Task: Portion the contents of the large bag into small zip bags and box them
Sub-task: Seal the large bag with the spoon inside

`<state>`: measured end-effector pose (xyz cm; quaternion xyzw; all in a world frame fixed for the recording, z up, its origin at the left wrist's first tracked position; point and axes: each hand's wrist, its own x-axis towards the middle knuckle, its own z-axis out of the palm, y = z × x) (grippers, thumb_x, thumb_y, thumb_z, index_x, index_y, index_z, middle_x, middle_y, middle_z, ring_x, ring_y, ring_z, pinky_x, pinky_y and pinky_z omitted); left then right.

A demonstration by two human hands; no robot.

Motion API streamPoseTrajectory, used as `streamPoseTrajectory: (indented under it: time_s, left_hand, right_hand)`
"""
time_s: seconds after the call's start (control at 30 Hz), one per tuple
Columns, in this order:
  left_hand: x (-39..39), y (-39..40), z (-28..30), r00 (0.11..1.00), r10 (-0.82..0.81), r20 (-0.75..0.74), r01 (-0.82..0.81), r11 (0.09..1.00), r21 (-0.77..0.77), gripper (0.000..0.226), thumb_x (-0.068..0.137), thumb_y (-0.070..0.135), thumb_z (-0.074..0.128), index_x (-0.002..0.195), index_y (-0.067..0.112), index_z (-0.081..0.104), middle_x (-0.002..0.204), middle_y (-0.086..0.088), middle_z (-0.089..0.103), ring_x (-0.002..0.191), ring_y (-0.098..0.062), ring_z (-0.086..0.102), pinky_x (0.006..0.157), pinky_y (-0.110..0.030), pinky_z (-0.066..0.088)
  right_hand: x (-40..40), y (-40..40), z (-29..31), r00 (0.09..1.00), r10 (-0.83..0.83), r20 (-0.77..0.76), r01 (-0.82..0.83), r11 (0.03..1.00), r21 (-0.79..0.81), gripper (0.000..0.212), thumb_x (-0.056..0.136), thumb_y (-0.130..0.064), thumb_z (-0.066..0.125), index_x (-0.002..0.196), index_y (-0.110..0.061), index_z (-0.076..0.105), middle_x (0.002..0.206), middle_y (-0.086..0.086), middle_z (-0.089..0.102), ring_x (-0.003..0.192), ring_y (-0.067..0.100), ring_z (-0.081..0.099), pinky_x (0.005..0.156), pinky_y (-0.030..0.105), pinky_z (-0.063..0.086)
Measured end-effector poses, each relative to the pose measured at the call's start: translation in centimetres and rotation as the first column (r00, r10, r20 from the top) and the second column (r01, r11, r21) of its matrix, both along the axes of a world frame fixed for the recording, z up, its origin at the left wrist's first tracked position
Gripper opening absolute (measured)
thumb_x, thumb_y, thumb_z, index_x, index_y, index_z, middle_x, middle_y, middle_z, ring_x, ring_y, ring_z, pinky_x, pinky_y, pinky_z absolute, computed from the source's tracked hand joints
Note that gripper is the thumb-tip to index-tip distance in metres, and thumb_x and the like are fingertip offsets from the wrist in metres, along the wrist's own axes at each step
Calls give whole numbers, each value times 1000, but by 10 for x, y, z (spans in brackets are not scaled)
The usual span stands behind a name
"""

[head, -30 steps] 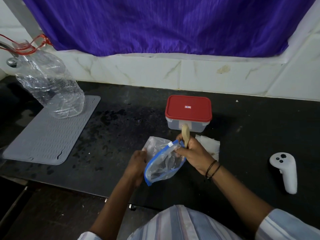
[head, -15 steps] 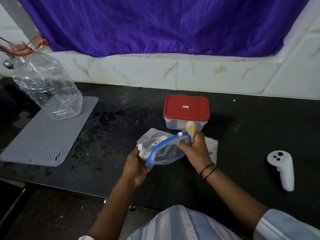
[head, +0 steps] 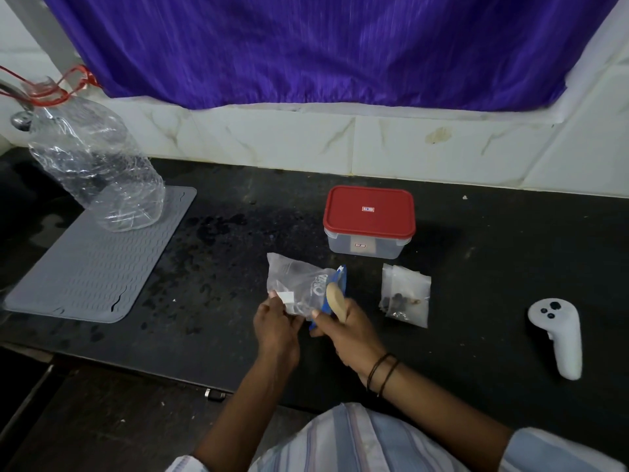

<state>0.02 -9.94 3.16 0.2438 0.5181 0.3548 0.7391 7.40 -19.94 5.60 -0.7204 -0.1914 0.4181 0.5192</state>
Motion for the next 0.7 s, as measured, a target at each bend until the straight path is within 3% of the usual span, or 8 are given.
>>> streamPoseTrajectory:
  time_s: [0.13,0.27,0.4,0.5,0.6,0.7]
  left_hand:
    - [2,-8,-2,999,-26,27,26,1000,-11,28,108,22,39,117,1,54,99,-19,70,82,-27,70,69,-39,59]
    - [-5,6,-5,995,69,-67,-67,997,40,16,106,18,42,106,7,54,93,-12,63,80,-23,63,69,-39,54]
    - [-18,10,-14,958,117,-263,-77,984,158,18,106,21,43,90,16,49,80,-8,56,63,-16,54,58,-32,46]
    - [-26,4,-22,915,49,-401,61,964,257,22,108,25,40,91,14,49,70,-7,54,43,-7,49,48,-27,40]
    - [-40,12,-26,872,-156,-463,249,957,146,23,106,22,45,101,5,58,80,-12,61,58,-16,56,52,-32,50]
    - [-60,21,-28,794,-279,-540,385,918,93,18,99,11,52,92,5,67,80,-13,70,73,-28,68,69,-42,59]
  right_hand:
    - [-6,3,-5,986,1,-168,-12,998,-66,20,94,-30,60,113,-28,53,87,11,67,35,2,44,36,16,34]
    - [9,7,-9,937,-245,-249,253,968,-3,8,91,-14,63,96,-8,61,60,6,49,38,8,37,38,21,30]
    - [21,8,-16,934,-354,-52,357,928,104,6,93,-14,61,96,-15,66,57,-5,46,48,6,41,49,23,36]
    - [21,6,-23,934,-349,75,337,932,138,11,96,-19,57,96,-10,65,62,6,53,58,13,50,55,27,42]
    - [31,4,-27,939,-292,184,282,956,75,25,96,-32,55,87,-9,61,61,3,52,59,15,51,58,32,43]
    - [45,-3,-27,961,-9,276,56,985,-162,41,92,-50,55,80,-12,66,61,1,58,60,17,58,61,34,46]
